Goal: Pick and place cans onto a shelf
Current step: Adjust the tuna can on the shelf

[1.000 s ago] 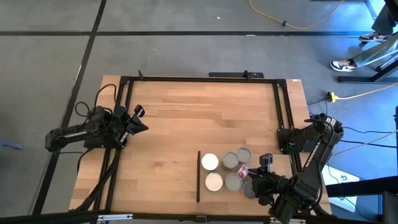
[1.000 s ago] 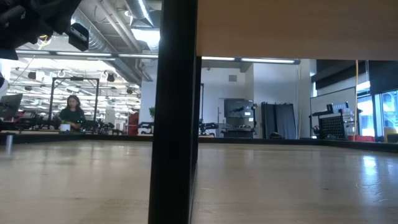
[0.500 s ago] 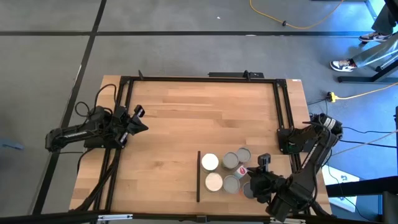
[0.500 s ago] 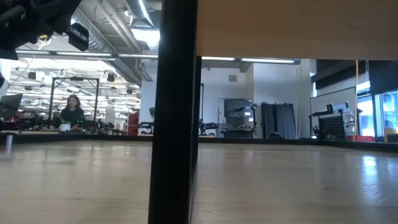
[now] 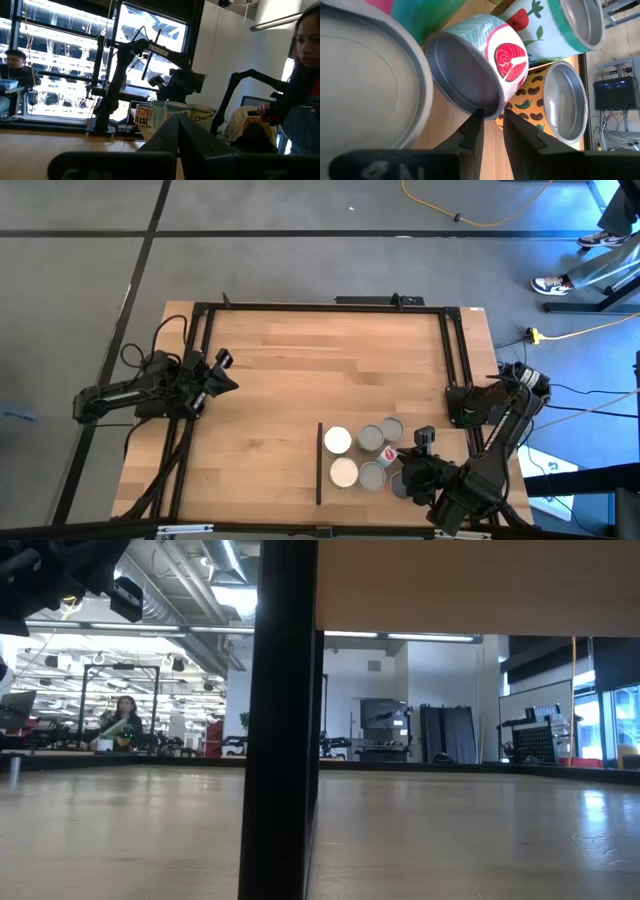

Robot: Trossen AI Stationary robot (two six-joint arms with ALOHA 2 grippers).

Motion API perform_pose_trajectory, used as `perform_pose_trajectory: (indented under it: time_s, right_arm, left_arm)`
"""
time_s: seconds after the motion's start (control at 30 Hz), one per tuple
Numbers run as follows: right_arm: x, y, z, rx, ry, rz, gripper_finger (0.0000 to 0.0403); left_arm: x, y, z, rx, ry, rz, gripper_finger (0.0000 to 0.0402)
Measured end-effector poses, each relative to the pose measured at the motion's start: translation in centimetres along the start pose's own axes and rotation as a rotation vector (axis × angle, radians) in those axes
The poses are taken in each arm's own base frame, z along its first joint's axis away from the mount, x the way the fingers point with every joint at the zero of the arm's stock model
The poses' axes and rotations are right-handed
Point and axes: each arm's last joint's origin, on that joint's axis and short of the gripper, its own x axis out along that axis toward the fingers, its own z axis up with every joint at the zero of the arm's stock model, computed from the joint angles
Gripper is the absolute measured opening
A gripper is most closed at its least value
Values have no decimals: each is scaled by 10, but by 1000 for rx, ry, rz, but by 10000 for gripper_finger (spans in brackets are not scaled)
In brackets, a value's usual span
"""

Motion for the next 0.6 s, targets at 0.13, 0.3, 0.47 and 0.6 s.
perform_pose_trajectory:
  time_s: [0.13, 0.3, 0.47, 0.6]
  right_arm:
    - [0, 0, 0, 1, 0, 0, 59]
    - [0, 0, 0, -12, 0, -4, 13]
    - [0, -1, 0, -6, -4, -10, 8]
    - [0, -1, 0, -1, -3, -11, 4]
  left_arm:
    - [0, 0, 0, 0, 0, 0, 0]
    - [0, 0, 0, 0, 0, 0, 0]
    - [0, 0, 0, 0, 0, 0, 0]
    - [0, 0, 0, 0, -1, 0, 0]
